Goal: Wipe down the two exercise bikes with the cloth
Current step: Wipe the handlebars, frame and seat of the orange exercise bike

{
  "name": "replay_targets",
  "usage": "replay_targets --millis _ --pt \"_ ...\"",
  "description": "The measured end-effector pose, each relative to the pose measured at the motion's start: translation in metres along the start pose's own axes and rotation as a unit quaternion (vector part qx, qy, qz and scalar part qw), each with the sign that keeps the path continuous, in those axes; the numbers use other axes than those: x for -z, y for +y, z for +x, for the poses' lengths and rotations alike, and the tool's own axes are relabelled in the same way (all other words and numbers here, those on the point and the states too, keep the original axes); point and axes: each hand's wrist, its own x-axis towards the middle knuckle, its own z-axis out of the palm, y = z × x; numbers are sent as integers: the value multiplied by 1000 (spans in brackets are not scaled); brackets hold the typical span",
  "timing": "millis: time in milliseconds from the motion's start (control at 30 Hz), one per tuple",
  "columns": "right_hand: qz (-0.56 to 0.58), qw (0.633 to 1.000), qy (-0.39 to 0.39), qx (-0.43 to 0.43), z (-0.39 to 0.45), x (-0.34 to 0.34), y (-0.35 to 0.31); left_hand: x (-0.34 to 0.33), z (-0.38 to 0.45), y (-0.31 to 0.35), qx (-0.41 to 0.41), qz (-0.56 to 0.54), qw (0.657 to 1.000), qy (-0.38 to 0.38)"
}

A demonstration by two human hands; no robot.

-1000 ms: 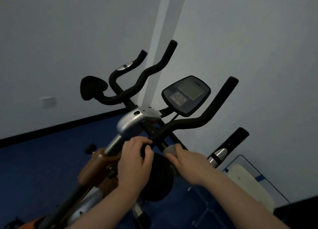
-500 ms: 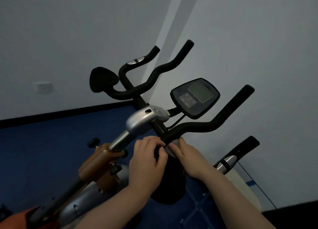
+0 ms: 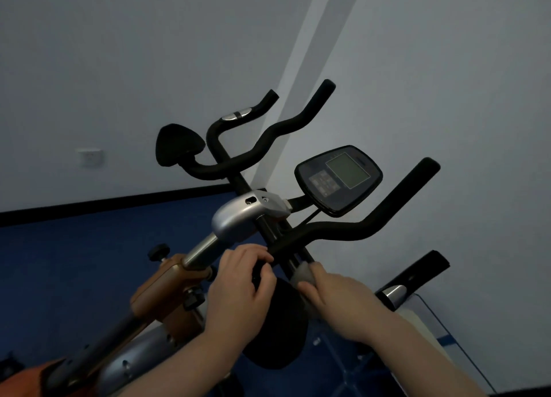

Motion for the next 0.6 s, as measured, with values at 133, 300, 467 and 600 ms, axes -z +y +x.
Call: replay_targets --millis 133,300,467,600 --pt "59 998 -5 1 -16 17 14 0 -3 2 25 2 1000 13" --pt "159 963 217 -18 -7 51 7 -3 -5 2 52 16 998 39" --pt "54 961 267 54 26 70 -22 -4 -9 5 86 30 994 62" --pt "75 938 330 75 46 73 -32 -6 -9 4 99 22 992 72"
